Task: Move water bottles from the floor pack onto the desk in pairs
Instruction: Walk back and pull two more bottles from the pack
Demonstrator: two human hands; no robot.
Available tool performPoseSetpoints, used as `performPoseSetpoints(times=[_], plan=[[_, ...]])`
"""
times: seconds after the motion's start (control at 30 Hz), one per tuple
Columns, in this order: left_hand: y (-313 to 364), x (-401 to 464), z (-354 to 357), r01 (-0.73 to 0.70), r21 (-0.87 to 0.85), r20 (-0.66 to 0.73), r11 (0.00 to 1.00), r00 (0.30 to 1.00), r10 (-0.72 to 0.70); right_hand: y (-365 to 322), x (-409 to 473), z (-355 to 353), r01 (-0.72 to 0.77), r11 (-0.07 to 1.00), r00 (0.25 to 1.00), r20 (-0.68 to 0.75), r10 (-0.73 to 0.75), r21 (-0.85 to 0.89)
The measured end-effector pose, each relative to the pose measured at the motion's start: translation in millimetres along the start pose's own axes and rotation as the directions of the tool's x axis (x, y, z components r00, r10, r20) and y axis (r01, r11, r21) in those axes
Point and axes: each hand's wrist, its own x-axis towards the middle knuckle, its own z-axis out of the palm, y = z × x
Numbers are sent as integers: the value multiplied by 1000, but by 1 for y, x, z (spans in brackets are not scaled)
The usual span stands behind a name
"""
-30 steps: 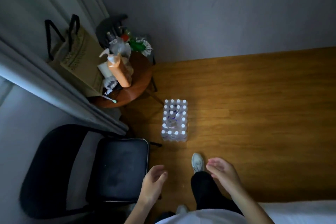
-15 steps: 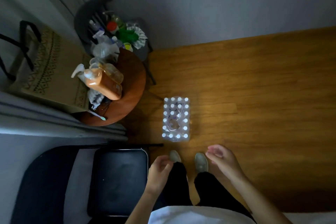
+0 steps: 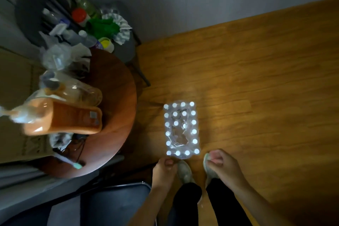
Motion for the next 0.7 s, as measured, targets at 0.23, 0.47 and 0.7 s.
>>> performPoseSetpoints(times=[0.23, 0.47, 0.7], plan=[[-24, 140, 55, -9, 86, -21, 996, 1000, 11, 42, 141, 59, 77, 988, 997, 16, -76, -134], [-60, 282, 116, -82, 205, -103, 975, 989, 105, 86, 279, 120, 278, 883, 959, 51, -280, -379], [-81, 378, 150, -206, 411, -126, 888, 952, 279, 122, 357, 168, 415, 561, 883, 168, -438, -717]])
